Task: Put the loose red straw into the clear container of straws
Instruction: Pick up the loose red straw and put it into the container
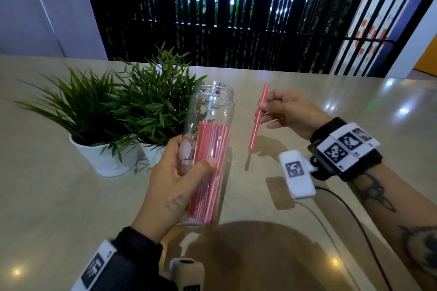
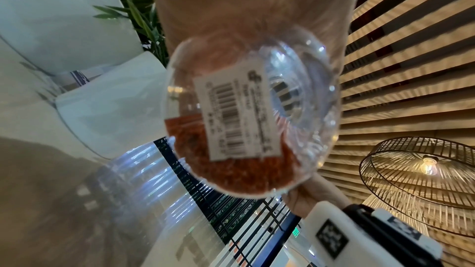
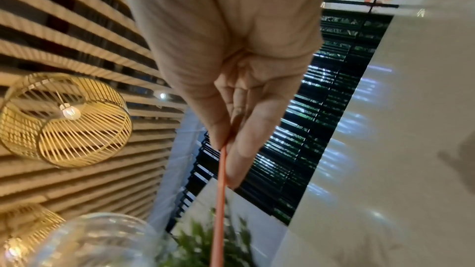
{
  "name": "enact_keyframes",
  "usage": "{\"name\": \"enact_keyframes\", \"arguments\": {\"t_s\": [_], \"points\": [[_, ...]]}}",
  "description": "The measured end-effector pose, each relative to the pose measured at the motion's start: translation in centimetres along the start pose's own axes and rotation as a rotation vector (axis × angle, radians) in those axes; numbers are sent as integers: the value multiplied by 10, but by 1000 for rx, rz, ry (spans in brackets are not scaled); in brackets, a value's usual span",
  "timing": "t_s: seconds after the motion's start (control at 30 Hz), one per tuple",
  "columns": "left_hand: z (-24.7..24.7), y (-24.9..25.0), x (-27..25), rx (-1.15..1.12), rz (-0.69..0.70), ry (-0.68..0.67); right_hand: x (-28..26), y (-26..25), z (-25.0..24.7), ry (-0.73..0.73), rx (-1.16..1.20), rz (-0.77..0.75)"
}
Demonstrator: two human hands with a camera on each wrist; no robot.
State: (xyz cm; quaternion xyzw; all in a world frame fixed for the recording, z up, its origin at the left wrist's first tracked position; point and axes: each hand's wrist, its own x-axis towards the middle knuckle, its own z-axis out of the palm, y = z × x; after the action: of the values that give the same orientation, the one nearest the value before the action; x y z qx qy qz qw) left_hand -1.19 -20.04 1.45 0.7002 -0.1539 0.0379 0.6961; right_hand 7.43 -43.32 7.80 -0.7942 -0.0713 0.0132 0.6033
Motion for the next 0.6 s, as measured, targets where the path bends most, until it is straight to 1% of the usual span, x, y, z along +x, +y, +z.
{"name": "enact_keyframes", "arguments": {"t_s": [0.1, 0.17, 0.27, 0.37, 0.5, 0.6], "points": [[-1, 0, 0, -10, 6, 4, -1, -20, 1, 85, 143, -35], [0, -1, 0, -23, 3, 2, -3, -33, 1, 169, 181, -83], [0, 0, 0, -34, 4, -9, -3, -54, 2, 280, 153, -191], [0, 1, -1, -42, 3, -21, -2, -71, 3, 361, 92, -281], [4, 2, 0, -57, -2, -26, -1, -89, 6, 391, 105, -337], [4, 3, -1, -87, -11, -30, -1, -103, 15, 327, 70, -331]]}}
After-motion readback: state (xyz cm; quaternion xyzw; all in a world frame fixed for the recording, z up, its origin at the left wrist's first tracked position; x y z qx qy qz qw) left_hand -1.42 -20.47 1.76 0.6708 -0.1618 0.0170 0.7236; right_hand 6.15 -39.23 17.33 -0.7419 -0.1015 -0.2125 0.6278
